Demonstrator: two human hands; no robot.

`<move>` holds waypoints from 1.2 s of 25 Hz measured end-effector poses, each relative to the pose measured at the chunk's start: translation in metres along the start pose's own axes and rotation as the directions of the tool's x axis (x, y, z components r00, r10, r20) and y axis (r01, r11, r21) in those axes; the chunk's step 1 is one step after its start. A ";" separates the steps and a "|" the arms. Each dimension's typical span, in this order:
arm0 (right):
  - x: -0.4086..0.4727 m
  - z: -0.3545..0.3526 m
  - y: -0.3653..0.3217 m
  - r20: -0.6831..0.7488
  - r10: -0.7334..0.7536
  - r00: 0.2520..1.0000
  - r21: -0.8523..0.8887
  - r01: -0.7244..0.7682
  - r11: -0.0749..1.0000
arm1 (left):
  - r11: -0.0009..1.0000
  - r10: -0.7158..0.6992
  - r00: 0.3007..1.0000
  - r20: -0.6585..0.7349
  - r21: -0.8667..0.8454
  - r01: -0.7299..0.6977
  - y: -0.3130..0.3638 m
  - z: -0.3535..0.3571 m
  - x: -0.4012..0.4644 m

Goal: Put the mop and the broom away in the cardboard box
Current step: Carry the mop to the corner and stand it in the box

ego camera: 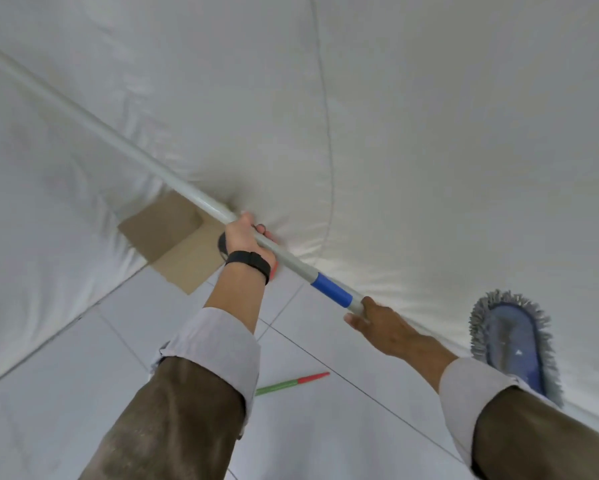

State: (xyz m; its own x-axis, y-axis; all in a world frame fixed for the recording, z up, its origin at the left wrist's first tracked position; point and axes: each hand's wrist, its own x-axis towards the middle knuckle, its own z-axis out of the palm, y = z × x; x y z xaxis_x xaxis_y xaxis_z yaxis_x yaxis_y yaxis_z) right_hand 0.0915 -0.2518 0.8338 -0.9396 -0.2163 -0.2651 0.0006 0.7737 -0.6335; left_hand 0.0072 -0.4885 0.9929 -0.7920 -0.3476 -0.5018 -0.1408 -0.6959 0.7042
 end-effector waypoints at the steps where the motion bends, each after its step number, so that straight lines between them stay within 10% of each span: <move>1: 0.014 0.015 -0.025 0.014 -0.031 0.999 -0.005 0.031 1.000 | 0.999 0.031 0.999 -0.010 -0.019 -0.032 0.023 -0.015 0.007; 17: 0.365 0.271 -0.547 0.156 -0.320 0.935 -0.036 0.329 0.944 | 0.931 0.362 0.928 -0.086 -0.018 -0.365 0.511 -0.283 0.281; 30: 0.813 0.403 -0.792 0.135 -0.136 0.981 0.065 0.129 0.990 | 0.861 0.152 0.988 -0.020 0.494 -0.122 0.786 -0.287 0.707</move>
State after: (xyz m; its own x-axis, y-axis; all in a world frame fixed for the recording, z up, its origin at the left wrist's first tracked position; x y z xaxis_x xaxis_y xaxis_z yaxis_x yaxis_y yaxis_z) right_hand -0.5351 -1.2804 0.8275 -0.8762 -0.3980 -0.2718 -0.0981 0.6994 -0.7079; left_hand -0.4927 -1.4616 1.0474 -0.7919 -0.4618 -0.3995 -0.3182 -0.2462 0.9155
